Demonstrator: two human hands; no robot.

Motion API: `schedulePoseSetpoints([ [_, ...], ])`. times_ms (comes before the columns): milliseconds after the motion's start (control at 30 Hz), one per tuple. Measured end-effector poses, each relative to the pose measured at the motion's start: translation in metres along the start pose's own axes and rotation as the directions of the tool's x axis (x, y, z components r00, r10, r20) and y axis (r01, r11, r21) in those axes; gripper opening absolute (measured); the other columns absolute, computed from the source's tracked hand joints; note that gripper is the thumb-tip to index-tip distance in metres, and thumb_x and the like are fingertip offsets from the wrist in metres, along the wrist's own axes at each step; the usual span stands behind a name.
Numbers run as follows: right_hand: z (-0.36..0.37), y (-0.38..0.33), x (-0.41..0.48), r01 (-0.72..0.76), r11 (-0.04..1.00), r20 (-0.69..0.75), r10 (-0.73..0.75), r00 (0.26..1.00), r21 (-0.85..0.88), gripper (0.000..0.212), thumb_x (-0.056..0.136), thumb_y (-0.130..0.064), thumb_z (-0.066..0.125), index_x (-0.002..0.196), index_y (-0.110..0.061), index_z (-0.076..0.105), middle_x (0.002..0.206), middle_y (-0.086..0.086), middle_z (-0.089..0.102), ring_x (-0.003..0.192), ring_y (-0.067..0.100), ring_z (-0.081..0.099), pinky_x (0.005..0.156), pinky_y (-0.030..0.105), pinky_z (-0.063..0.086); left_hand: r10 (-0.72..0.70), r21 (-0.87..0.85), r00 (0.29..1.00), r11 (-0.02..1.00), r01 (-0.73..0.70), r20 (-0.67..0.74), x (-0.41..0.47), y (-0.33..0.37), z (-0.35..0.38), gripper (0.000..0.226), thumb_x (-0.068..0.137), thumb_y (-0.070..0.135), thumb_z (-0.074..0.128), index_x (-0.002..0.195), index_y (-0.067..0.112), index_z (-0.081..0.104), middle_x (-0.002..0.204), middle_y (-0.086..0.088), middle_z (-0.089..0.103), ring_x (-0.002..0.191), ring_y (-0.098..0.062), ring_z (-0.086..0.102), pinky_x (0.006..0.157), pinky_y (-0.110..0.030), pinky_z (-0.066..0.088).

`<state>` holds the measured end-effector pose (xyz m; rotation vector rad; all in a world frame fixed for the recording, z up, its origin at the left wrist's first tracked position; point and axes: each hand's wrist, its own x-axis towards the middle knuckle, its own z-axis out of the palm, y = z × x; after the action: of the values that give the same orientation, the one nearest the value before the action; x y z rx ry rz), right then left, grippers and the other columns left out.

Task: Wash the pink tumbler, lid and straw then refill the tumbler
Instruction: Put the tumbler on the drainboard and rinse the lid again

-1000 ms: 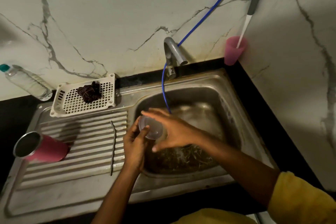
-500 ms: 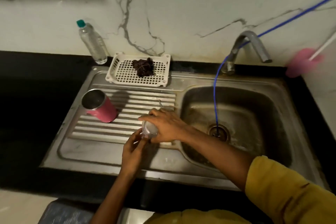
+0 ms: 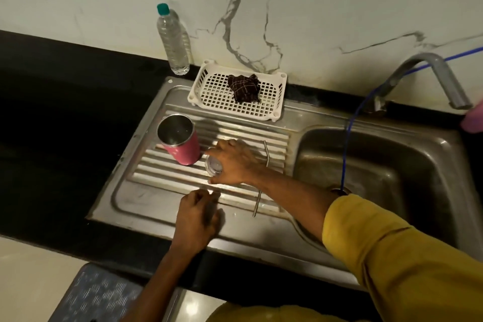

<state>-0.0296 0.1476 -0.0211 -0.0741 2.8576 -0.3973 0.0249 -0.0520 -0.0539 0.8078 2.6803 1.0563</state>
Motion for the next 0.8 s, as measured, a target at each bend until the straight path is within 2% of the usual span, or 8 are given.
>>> schedulePoseSetpoints([
  [233, 0.001, 0.001, -0.005, -0.058, 0.997, 0.004, 0.058, 0.998, 0.052, 0.099, 0.07, -0.08, 0.066, 0.152, -0.042, 0.026, 0.149, 0.004, 0.041, 0.134, 0.029, 0.039, 0.107, 0.046, 0.04, -0.034, 0.022, 0.999, 0.999, 0.034, 0.025, -0.003, 0.0, 0.0, 0.048, 0.077, 0.044, 0.057, 0.115, 0.02, 0.074, 0.112, -0.007, 0.061, 0.101, -0.031, 0.057, 0.091, -0.029, 0.04],
  [400, -0.01, 0.012, -0.024, -0.097, 0.99, -0.117, 0.109, 0.987, 0.103, 0.088, 0.077, -0.08, 0.058, 0.149, -0.036, 0.036, 0.145, 0.0, 0.05, 0.13, 0.024, 0.047, 0.106, 0.046, 0.041, -0.044, 0.048, 0.997, 0.998, 0.041, 0.064, -0.004, -0.002, 0.001, 0.05, 0.079, 0.046, 0.055, 0.117, 0.019, 0.073, 0.114, -0.007, 0.059, 0.103, -0.031, 0.057, 0.089, -0.032, 0.04],
  [467, -0.016, 0.019, -0.035, -0.137, 0.978, -0.147, 0.16, 0.976, 0.155, 0.074, 0.082, -0.07, 0.063, 0.143, -0.033, 0.047, 0.141, 0.0, 0.056, 0.126, 0.023, 0.052, 0.106, 0.043, 0.041, -0.035, 0.061, 0.997, 0.998, 0.03, 0.071, -0.004, -0.003, 0.002, 0.049, 0.079, 0.044, 0.057, 0.117, 0.018, 0.073, 0.114, -0.008, 0.059, 0.103, -0.031, 0.057, 0.088, -0.032, 0.039],
  [533, -0.02, 0.029, -0.047, -0.161, 0.972, -0.171, 0.19, 0.967, 0.17, 0.05, 0.088, -0.053, 0.067, 0.131, -0.029, 0.062, 0.128, 0.0, 0.065, 0.117, 0.021, 0.058, 0.097, 0.035, 0.042, -0.037, 0.084, 0.997, 0.996, 0.03, 0.075, -0.004, -0.005, 0.002, 0.045, 0.079, 0.037, 0.063, 0.117, 0.018, 0.074, 0.116, -0.009, 0.06, 0.105, -0.033, 0.057, 0.088, -0.031, 0.038],
  [600, -0.02, 0.037, -0.06, -0.206, 0.963, -0.21, 0.24, 0.948, 0.173, 0.035, 0.091, -0.047, 0.066, 0.121, -0.029, 0.07, 0.119, -0.002, 0.07, 0.11, 0.019, 0.062, 0.091, 0.034, 0.044, -0.031, 0.1, 0.997, 0.995, 0.023, 0.076, -0.004, -0.006, 0.003, 0.044, 0.077, 0.033, 0.067, 0.118, 0.018, 0.073, 0.118, -0.011, 0.059, 0.107, -0.034, 0.056, 0.088, -0.032, 0.037],
  [733, -0.014, 0.045, -0.08, -0.277, 0.933, -0.236, 0.33, 0.914, 0.23, 0.027, 0.092, -0.037, 0.067, 0.115, -0.025, 0.073, 0.115, -0.001, 0.071, 0.107, 0.018, 0.063, 0.099, 0.038, 0.047, -0.028, 0.1, 0.995, 0.995, 0.019, 0.093, -0.004, -0.006, 0.002, 0.045, 0.078, 0.033, 0.066, 0.12, 0.017, 0.072, 0.12, -0.011, 0.059, 0.109, -0.034, 0.053, 0.087, -0.034, 0.038],
  [800, -0.008, 0.049, -0.089, -0.332, 0.9, -0.245, 0.402, 0.882, 0.282, 0.025, 0.091, -0.034, 0.067, 0.113, -0.025, 0.073, 0.112, 0.0, 0.071, 0.104, 0.018, 0.064, 0.094, 0.037, 0.052, -0.03, 0.099, 0.995, 0.995, 0.021, 0.092, -0.004, -0.005, 0.002, 0.045, 0.079, 0.036, 0.064, 0.119, 0.017, 0.072, 0.12, -0.012, 0.059, 0.109, -0.035, 0.054, 0.087, -0.035, 0.038],
])
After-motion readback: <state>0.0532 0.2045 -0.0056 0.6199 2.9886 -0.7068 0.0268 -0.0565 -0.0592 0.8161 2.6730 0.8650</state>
